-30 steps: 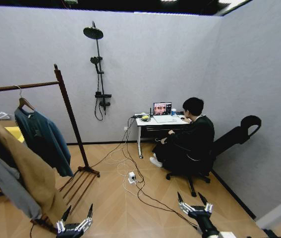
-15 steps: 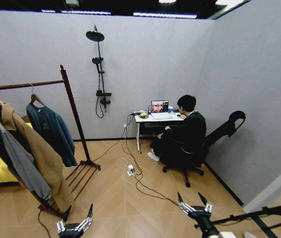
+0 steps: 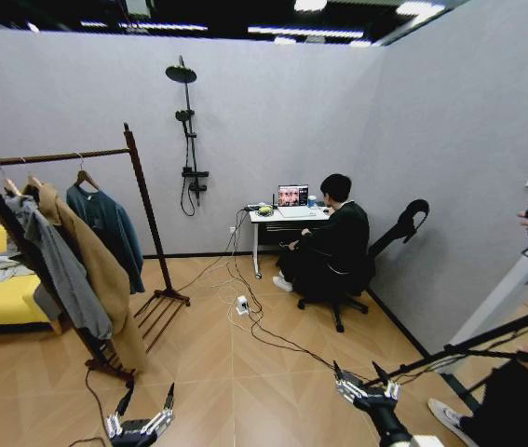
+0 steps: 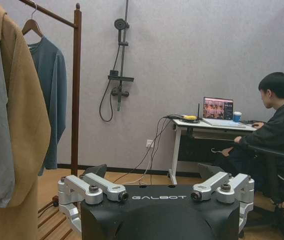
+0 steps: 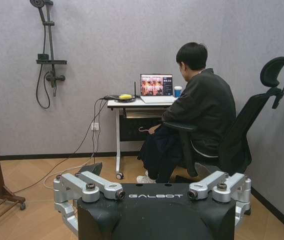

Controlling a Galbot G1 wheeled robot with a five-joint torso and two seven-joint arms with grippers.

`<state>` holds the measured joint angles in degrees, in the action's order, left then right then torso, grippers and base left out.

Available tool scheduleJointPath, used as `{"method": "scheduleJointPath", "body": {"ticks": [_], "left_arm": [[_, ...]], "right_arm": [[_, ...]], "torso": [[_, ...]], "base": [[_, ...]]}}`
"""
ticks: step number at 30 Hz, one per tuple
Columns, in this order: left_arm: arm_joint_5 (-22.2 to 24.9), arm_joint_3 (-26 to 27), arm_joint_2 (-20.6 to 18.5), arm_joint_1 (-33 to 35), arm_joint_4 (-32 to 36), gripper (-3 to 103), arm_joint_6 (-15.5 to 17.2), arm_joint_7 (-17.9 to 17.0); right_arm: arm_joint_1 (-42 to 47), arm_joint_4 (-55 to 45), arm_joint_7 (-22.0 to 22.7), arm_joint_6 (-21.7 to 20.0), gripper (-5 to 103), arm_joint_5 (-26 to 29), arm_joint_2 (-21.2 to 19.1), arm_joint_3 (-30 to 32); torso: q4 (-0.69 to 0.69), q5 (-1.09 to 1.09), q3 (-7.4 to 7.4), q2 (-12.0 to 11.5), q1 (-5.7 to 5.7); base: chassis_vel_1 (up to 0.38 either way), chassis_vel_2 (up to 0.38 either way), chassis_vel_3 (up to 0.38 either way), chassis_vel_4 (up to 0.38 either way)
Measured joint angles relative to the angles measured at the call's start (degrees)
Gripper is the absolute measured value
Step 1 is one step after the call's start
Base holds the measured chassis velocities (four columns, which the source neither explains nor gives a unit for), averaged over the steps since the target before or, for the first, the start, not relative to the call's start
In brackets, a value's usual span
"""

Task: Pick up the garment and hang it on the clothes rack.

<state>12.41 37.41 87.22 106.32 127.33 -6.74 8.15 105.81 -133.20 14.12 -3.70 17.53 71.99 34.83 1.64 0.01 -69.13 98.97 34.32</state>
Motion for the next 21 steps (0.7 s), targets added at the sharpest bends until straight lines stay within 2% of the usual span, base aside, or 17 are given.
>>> {"method": "scheduleJointPath", "body": {"ticks": [8,18,21], "left_arm": [[0.00,0.00,0.00,-0.02,0.00,100,0.00,-0.01],[0.00,0.01,0.00,0.02,0.00,100,0.00,-0.03],[0.00,0.01,0.00,0.02,0.00,100,0.00,-0.04]], "right_arm": [[-0.02,0.01,0.00,0.00,100,0.00,-0.01,0.01],[0.02,0.01,0.00,0.00,100,0.00,0.00,0.01],[0.03,0.01,0.00,0.00,100,0.00,0.00,0.01]], "torso": [[-0.01,0.00,-0.02,-0.05,0.10],[0.00,-0.02,0.03,0.05,-0.09],[0.00,-0.03,0.03,0.05,-0.09]], "base": [[0.043,-0.050,-0.041,0.087],[0.229,-0.210,-0.230,0.206],[0.074,-0.038,-0.124,0.156]]}}
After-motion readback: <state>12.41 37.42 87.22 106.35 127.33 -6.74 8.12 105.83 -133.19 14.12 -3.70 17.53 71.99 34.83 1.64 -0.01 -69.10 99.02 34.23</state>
